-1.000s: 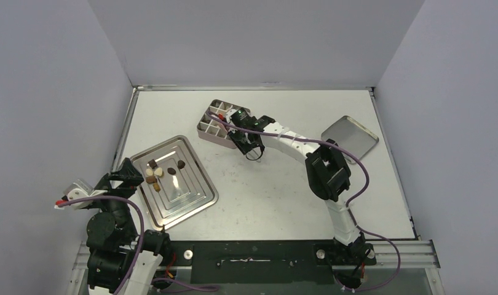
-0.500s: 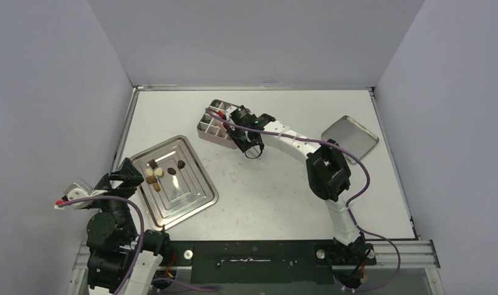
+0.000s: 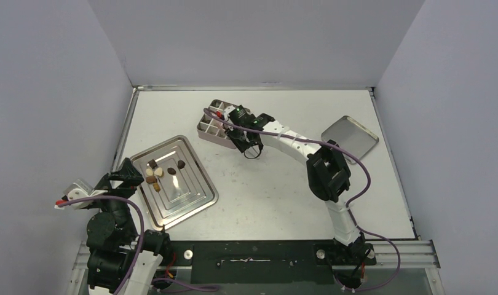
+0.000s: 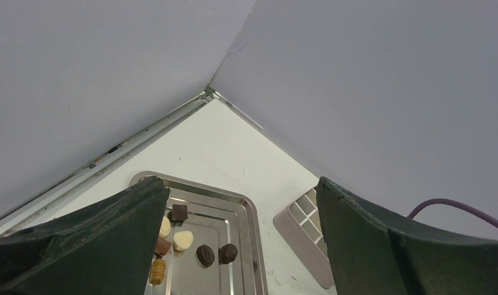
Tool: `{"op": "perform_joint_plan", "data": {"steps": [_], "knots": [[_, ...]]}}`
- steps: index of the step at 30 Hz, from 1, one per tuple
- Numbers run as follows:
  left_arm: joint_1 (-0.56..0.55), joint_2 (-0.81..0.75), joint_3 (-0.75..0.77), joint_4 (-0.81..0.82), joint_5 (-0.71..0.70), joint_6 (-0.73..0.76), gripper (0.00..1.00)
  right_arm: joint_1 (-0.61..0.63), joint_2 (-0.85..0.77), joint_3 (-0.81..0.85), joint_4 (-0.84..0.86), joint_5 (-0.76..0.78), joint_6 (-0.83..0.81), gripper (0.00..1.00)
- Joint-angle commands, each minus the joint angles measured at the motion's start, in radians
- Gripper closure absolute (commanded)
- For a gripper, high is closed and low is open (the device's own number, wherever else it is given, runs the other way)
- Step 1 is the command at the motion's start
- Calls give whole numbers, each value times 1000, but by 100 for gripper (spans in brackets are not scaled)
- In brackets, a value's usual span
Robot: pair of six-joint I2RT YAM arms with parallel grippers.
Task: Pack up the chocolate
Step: Place the fake chocolate in the packing box, then adjust the clamp.
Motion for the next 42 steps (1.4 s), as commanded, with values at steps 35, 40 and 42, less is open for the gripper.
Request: {"op": "perform_joint_plan", "data": {"steps": [35, 40, 42], "knots": [[-6, 605, -103, 227, 446, -461, 11, 364, -427, -220, 275, -41, 11, 66], [-7, 621, -78, 116, 372, -450, 11, 371, -486, -265, 332, 20, 31, 66], [-7, 617, -77, 96, 361, -438, 11, 371, -513, -302, 380, 43, 44, 66]]}}
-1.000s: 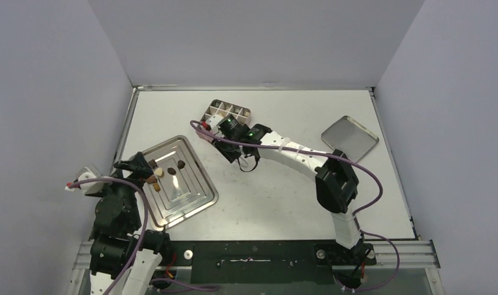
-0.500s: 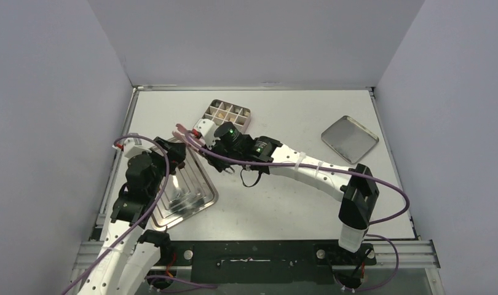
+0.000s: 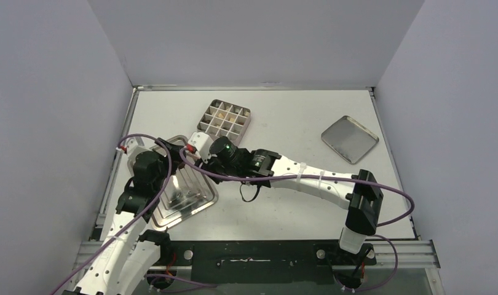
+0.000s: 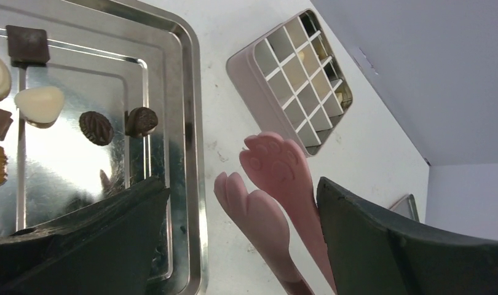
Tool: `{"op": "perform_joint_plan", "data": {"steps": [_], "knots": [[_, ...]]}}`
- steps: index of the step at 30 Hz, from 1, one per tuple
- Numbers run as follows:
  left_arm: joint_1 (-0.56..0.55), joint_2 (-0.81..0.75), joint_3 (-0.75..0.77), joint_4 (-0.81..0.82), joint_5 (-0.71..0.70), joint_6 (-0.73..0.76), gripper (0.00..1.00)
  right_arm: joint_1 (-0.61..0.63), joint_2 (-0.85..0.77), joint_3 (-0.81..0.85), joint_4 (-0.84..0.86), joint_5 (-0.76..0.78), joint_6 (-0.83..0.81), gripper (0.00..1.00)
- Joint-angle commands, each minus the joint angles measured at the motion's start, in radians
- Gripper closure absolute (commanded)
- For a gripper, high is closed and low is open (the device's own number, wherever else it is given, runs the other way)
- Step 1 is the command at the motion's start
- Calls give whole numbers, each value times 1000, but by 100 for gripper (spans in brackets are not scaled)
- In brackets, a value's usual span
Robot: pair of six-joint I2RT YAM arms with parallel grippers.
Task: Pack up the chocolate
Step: Adjust the clamp.
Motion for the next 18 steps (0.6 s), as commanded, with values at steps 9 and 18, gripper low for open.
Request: {"op": "perform_joint_plan", "data": {"steps": [9, 18], "knots": [[1, -2, -6, -110, -56, 17, 12, -5, -124, -113, 266, 44, 65, 65], [0, -64, 171, -217, -123, 170, 12, -5, -20, -75, 235, 43, 70, 66]]}}
